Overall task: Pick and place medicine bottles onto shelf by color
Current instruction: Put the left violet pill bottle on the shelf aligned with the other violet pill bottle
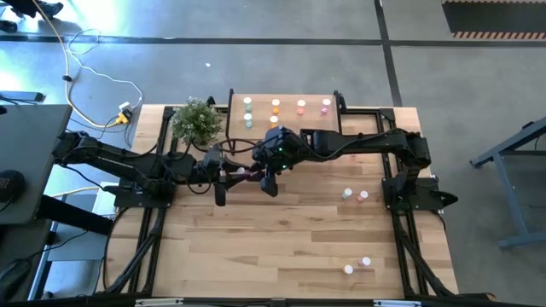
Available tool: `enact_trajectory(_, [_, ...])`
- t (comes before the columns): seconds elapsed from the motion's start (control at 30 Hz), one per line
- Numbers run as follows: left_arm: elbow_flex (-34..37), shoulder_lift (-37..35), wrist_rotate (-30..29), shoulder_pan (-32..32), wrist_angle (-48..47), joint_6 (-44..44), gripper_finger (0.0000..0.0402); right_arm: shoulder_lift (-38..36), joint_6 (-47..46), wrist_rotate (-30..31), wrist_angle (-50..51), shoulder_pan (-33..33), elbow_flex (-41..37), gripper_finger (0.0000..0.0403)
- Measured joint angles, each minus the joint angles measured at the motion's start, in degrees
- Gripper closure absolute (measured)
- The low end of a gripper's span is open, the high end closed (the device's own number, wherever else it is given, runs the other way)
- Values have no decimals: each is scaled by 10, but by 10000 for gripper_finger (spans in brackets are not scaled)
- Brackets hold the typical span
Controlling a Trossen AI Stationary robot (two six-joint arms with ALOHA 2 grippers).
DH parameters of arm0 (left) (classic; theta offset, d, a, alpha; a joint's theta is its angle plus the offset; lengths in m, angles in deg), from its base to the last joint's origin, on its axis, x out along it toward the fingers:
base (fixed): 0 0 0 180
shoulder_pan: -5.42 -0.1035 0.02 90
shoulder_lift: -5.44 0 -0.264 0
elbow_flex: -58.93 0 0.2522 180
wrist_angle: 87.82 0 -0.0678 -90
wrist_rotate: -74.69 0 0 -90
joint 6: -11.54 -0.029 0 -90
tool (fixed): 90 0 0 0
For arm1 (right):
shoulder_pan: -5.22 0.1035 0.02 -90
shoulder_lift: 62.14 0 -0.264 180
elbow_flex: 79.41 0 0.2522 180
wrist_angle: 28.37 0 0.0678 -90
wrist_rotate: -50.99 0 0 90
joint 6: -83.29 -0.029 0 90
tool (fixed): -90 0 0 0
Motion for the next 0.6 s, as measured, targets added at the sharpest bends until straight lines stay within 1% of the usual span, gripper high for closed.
enact_trajectory(0.13, [0, 0, 0, 0, 0, 0, 284, 0, 0, 0, -2, 0, 0, 302])
enact_trajectory(0.23, [0, 0, 0, 0, 0, 0, 284, 0, 0, -3, -2, 0, 0, 310])
enact_trajectory(0.6, [0, 0, -2, 0, 0, 0, 284, 0, -1, -4, -2, 0, 0, 313])
